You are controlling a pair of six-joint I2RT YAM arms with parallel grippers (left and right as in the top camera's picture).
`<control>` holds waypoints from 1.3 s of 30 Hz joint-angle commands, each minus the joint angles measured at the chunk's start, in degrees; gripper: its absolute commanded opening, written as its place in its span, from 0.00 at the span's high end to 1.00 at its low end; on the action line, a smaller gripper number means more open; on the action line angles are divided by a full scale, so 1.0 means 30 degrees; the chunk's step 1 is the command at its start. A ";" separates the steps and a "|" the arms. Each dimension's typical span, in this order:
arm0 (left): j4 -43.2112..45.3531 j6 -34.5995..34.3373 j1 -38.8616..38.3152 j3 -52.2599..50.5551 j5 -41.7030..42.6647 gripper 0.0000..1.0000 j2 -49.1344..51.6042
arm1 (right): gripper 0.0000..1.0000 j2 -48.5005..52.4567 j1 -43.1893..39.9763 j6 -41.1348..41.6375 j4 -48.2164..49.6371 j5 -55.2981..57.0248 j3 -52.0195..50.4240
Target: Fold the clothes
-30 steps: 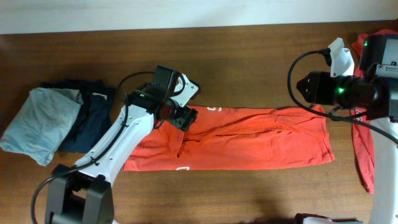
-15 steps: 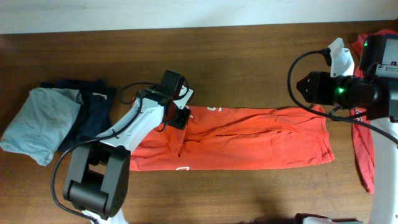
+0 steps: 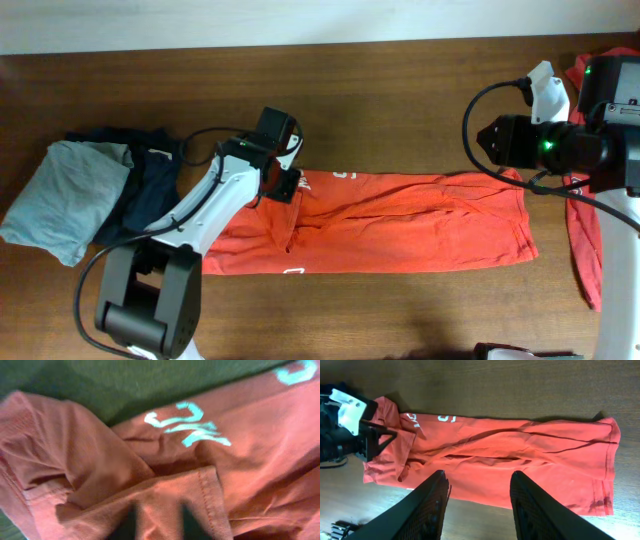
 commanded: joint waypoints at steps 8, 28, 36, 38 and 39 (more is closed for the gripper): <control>0.0590 0.0925 -0.0576 0.0284 0.0350 0.47 0.0889 | 0.56 0.0066 0.0146 -0.0138 0.0058 0.0175 0.0095; -0.1880 0.0226 -0.0729 0.2965 -0.1727 1.00 0.2266 | 0.56 0.0066 0.0146 -0.0138 -0.0007 0.0168 0.0095; -0.7730 -0.0015 -0.0721 0.6222 -0.2382 0.99 0.2229 | 0.56 0.0066 0.0138 -0.0138 0.0022 0.0175 0.0095; -0.8495 -0.0510 -0.0721 0.6222 -0.2382 1.00 0.2229 | 0.56 0.0066 0.0138 -0.0138 0.0058 0.0175 0.0095; -0.8888 -0.0729 -0.0721 0.6215 -0.2375 1.00 0.2229 | 0.56 0.0066 0.0138 -0.0138 0.0066 0.0175 0.0095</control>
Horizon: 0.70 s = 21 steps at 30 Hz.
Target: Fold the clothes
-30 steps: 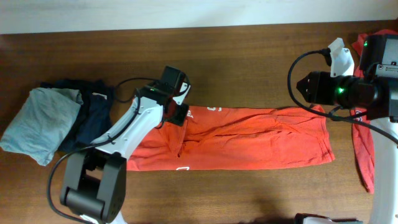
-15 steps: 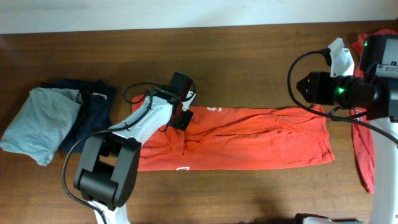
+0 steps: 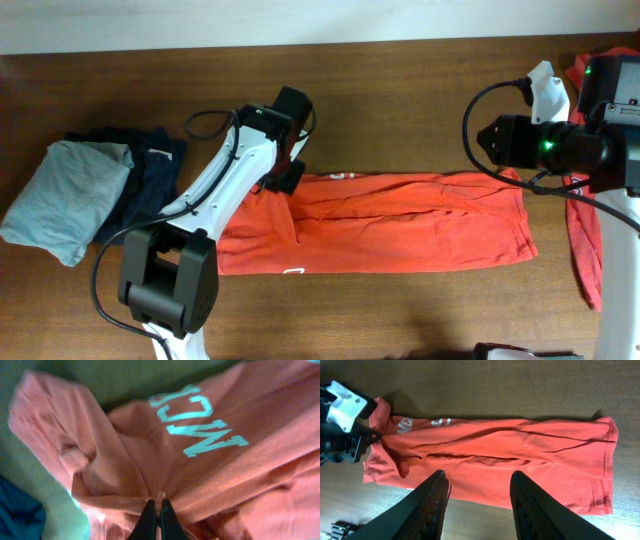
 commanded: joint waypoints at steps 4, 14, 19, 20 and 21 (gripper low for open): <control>-0.1705 -0.1479 0.0029 0.0219 -0.0481 0.79 -0.0211 | 0.56 0.0066 0.0138 -0.0138 0.0095 0.0182 0.0095; -0.1530 -0.1486 0.0022 0.0146 -0.0364 0.44 -0.0197 | 0.56 0.0066 0.0138 -0.0138 0.0175 0.0175 0.0095; 0.0080 -0.1479 0.0022 -0.0976 0.0488 0.43 -0.0138 | 0.56 0.0066 0.0146 -0.0138 0.0189 0.0175 0.0095; 0.0474 -0.1479 0.0022 -0.1399 0.0692 0.44 -0.0138 | 0.56 0.0066 0.0138 -0.0138 0.0189 0.0175 0.0095; 0.0787 -0.1486 0.0022 -0.1800 0.0765 0.44 -0.0138 | 0.56 0.0066 0.0138 -0.0138 0.0175 0.0175 0.0095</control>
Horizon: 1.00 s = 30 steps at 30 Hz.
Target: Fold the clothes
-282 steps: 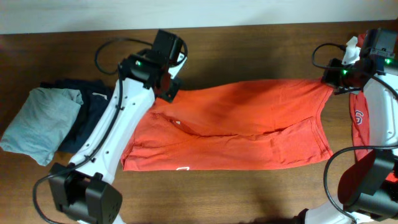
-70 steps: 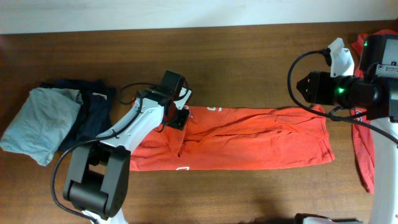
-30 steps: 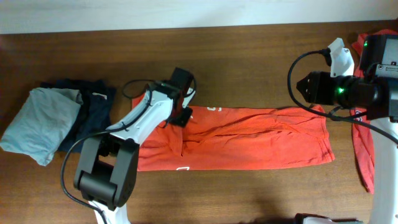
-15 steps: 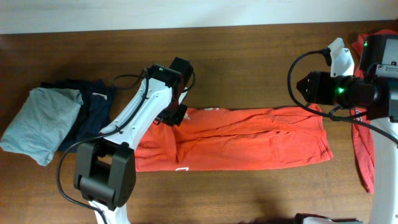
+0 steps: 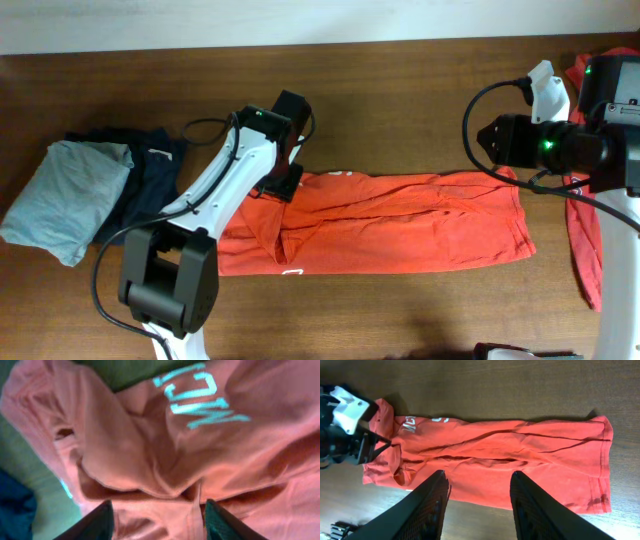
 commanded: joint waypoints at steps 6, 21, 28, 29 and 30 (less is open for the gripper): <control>0.1282 -0.0532 0.0022 -0.2805 0.0736 0.69 -0.0138 | 0.56 0.0066 0.0138 -0.0131 0.0073 0.0175 0.0095; -0.2164 -0.5872 0.0765 -0.2645 -0.3475 0.99 -0.2084 | 0.56 0.0066 0.0138 -0.0131 0.0153 0.0175 0.0095; -0.4146 -0.6980 0.1508 -0.2645 -0.3402 0.99 -0.2135 | 0.56 0.0066 0.0138 -0.0131 0.0182 0.0175 0.0095; -0.4350 -0.6987 0.1508 -0.2645 -0.3402 0.98 -0.2135 | 0.56 0.0066 0.0138 -0.0131 0.0182 0.0175 0.0095; -0.4532 -0.6980 0.1501 -0.2645 -0.3402 0.92 -0.2135 | 0.56 0.0066 0.0138 -0.0131 0.0189 0.0175 0.0095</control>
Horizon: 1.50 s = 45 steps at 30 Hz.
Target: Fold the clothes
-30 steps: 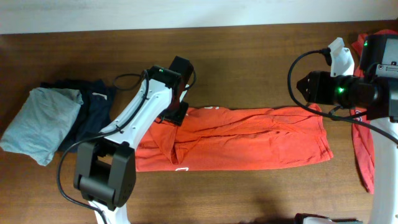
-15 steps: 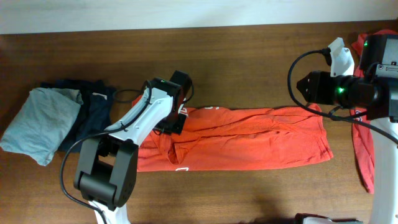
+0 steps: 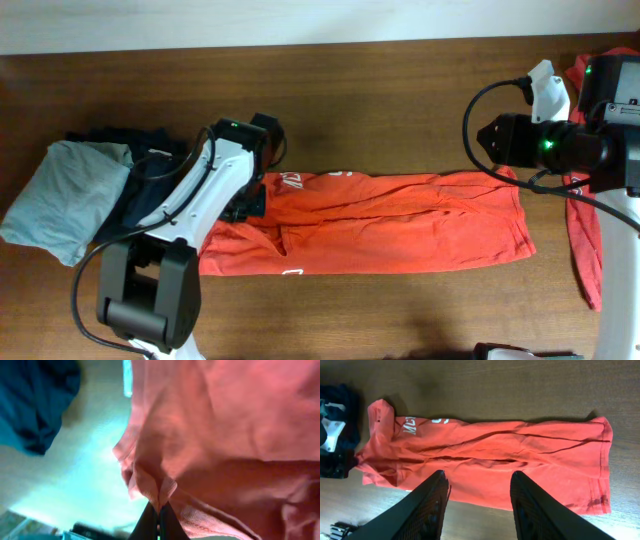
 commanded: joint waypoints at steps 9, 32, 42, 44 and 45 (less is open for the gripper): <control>0.0393 -0.0794 0.0175 0.0073 -0.1515 0.37 -0.0350 | 0.49 0.0095 0.0138 0.0503 0.0182 0.1829 0.0095; 1.2837 0.5595 0.3694 -0.0131 0.7570 0.59 0.2732 | 0.52 0.5836 -0.0182 0.2914 0.1792 0.5734 0.0095; 1.3792 0.5574 0.3701 -0.0117 0.8327 0.99 0.3810 | 0.47 0.6164 -0.2186 0.3133 0.1807 0.6135 0.0095; 1.3537 0.5187 0.3723 -0.0109 0.8225 0.99 0.3672 | 0.47 0.6499 -0.2565 0.3140 0.1800 0.6003 0.0095; 1.3274 0.4794 0.3781 -0.0109 0.8036 0.99 0.3563 | 0.47 0.6681 -0.2688 0.3133 0.1792 0.6011 0.0095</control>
